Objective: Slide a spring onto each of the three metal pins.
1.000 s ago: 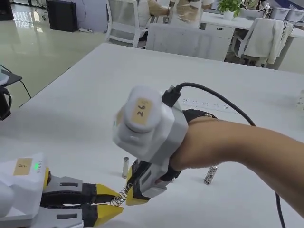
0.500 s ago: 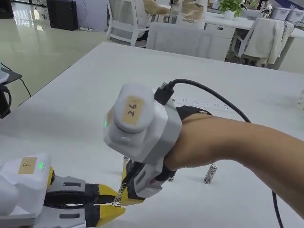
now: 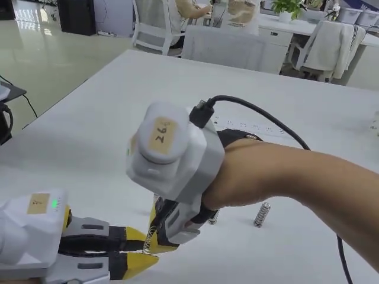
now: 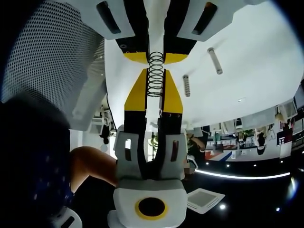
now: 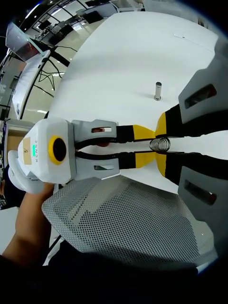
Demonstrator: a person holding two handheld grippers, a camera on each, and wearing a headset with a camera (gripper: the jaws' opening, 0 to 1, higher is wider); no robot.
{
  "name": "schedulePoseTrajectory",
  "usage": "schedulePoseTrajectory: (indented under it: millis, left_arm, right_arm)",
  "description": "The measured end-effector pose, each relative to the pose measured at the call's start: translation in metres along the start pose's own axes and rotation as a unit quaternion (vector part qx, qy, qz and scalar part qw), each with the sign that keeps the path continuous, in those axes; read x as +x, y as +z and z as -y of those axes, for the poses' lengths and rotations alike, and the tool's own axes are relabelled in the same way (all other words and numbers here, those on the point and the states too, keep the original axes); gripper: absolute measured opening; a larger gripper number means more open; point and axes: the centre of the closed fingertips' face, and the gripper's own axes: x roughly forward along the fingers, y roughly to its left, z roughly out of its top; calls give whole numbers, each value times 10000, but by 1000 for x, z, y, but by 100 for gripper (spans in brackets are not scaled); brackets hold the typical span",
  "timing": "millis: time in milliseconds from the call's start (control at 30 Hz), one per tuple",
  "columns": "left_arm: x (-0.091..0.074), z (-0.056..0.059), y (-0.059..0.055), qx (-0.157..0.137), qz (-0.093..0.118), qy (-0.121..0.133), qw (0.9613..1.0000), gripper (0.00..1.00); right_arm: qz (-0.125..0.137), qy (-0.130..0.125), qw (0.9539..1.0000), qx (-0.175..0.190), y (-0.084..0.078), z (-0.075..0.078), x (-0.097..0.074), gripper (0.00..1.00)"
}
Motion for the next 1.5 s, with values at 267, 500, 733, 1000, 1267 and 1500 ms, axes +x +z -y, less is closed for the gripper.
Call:
schedulePoseTrajectory:
  millis: [267, 500, 733, 1000, 1267, 1500]
  left_arm:
    - [1, -2, -1, -46, 22, 27, 10000, 3]
    - [3, -3, -2, -82, 3, 41, 10000, 11]
    - [-2, -8, -6, -142, -32, 188, 9997, 20]
    - [-10, -17, -9, -165, -27, 452, 9988, 31]
    - [-15, -24, -12, -199, -29, 621, 9979, 38]
    - [-18, -29, -16, -258, -29, 769, 9967, 43]
  right_arm:
    - [-28, 13, 10000, 1, -1, 1, 1, 8]
    - [-39, -31, 10000, 7, -2, 5, -1, 8]
    - [-69, -94, 9999, 66, -7, 10, -5, 8]
    - [-57, -160, 9997, 163, -11, 16, -11, 8]
    - [-66, -235, 9995, 224, -14, 23, -18, 8]
    - [-80, -361, 9989, 290, -19, 33, -25, 8]
